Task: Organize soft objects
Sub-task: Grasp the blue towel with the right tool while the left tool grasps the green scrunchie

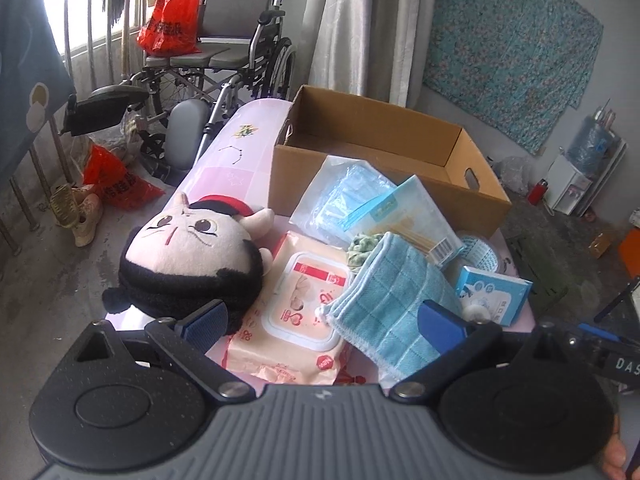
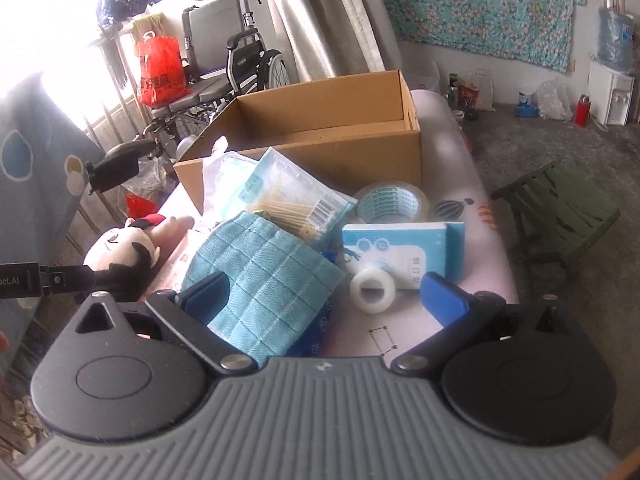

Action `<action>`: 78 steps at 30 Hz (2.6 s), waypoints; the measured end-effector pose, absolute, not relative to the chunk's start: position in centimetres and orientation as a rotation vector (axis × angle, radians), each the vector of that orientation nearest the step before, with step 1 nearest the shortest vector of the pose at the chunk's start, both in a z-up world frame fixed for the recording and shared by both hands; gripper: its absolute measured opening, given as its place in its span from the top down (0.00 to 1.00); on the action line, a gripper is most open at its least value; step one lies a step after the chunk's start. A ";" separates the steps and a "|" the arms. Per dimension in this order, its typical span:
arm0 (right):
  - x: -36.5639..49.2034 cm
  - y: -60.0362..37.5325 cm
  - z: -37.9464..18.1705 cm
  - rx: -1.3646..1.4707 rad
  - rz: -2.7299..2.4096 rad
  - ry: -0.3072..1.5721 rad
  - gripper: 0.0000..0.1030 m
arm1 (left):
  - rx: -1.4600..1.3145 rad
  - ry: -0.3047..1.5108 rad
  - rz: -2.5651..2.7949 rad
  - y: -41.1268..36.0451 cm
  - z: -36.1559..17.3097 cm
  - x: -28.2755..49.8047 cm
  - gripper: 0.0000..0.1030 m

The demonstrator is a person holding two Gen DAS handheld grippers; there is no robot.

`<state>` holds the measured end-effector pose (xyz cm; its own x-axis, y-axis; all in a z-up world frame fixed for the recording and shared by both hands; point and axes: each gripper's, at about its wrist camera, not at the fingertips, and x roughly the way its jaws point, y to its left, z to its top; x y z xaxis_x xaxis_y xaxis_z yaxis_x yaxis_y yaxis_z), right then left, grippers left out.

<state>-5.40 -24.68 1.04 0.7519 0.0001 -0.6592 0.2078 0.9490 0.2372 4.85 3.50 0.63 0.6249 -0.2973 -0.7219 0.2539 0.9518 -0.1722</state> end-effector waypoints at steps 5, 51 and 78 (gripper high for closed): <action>-3.6 -25.8 -1.3 0.442 -0.055 0.753 0.02 | -0.076 0.885 -0.427 1.9 -0.1 7.0 0.19; 3.0 -23.3 -3.2 0.220 0.141 0.755 0.87 | 0.014 0.926 -0.467 -0.5 -3.1 12.3 0.42; 4.6 -24.8 -8.1 0.352 0.159 0.840 0.85 | 0.032 1.081 -0.445 -5.8 -6.6 19.8 0.95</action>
